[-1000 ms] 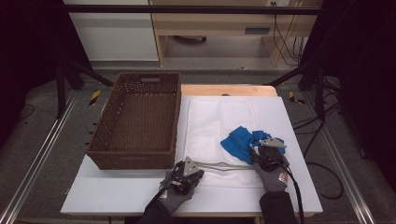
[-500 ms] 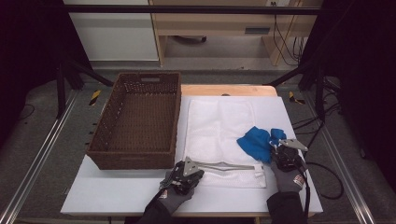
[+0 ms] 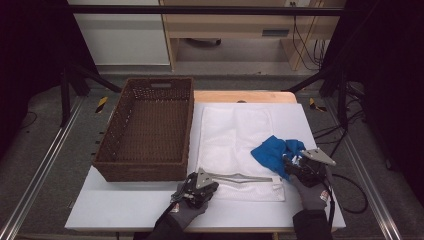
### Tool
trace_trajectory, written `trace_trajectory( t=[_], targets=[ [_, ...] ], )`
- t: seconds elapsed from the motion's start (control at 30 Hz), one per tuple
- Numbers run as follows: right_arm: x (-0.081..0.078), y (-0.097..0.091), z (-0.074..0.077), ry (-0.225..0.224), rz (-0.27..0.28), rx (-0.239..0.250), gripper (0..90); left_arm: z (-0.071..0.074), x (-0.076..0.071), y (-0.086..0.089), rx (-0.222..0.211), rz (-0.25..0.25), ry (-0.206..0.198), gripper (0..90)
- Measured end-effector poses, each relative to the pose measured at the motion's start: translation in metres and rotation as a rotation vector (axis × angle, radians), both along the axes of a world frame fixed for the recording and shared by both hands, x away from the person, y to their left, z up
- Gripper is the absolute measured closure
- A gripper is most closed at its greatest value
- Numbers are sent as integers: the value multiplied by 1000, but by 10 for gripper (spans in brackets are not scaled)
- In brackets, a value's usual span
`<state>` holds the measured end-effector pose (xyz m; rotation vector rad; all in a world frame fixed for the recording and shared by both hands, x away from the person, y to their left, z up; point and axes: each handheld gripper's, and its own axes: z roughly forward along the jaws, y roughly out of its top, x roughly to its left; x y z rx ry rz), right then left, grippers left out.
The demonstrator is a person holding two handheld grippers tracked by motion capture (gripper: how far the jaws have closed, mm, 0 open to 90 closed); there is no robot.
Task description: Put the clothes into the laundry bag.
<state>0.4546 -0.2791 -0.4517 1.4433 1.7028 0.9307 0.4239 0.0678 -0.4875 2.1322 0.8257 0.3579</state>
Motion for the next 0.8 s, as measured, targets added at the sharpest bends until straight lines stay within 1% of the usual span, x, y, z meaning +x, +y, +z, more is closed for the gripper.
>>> trace_trajectory(
  t=[0.03, 0.07, 0.1, 0.13, 0.2, 0.23, 0.27, 0.3, 0.33, 0.37, 0.4, 0.43, 0.47, 0.5, 0.53, 0.57, 0.6, 0.73, 0.77, 0.8],
  targets=[
    [-4, -1, 11, -38, 10, 10, 213, 0, 0, 0, 0, 0, 0, 882],
    [-4, -1, 11, -38, 10, 10, 213, 0, 0, 0, 0, 0, 0, 881],
    [-5, 0, 16, -49, 16, 16, 211, 0, 0, 0, 0, 0, 0, 881],
    [-8, 2, 24, -71, 33, 20, 213, 0, 0, 0, -1, 0, 1, 880],
    [-11, 7, 33, -97, 63, 31, 231, 0, 0, 0, -1, -1, 0, 879],
    [-13, 11, 36, -101, 80, 34, 244, 0, 0, 0, 1, -1, -2, 879],
    [-13, 11, 36, -101, 80, 34, 244, 0, 0, 0, 1, -1, -2, 879],
    [-16, 20, 39, -96, 131, 46, 269, 0, 0, 0, 3, 0, -4, 879],
    [-16, 20, 39, -96, 131, 46, 269, 0, 0, 0, 3, 0, -4, 879],
    [-17, 32, 40, -81, 180, 65, 282, 0, -1, 0, 5, 0, -7, 880],
    [-17, 32, 40, -81, 180, 65, 282, 0, -1, 0, 5, 0, -7, 879],
    [-17, 44, 37, -68, 226, 71, 294, 0, -1, -1, 7, 0, -9, 880],
    [-17, 49, 35, -58, 243, 71, 299, 0, -1, -1, 9, 0, -11, 880],
    [-17, 49, 35, -58, 243, 71, 299, 0, -1, -1, 9, 0, -11, 880],
    [-17, 55, 33, -48, 261, 65, 306, 0, -1, -1, 13, 0, -14, 880],
    [-16, 64, 28, -29, 290, 65, 321, 0, -2, -2, 17, -1, -19, 880],
    [-16, 64, 28, -29, 290, 65, 321, 0, -2, -2, 17, -1, -19, 881],
    [-16, 77, 16, 16, 344, 75, 363, 0, -2, -2, 19, -1, -21, 881],
    [-17, 82, 9, 34, 358, 74, 389, 0, -2, -2, 22, 1, -24, 881],
    [-17, 82, 9, 34, 358, 74, 389, 0, -2, -2, 22, 1, -24, 882]
  ],
)
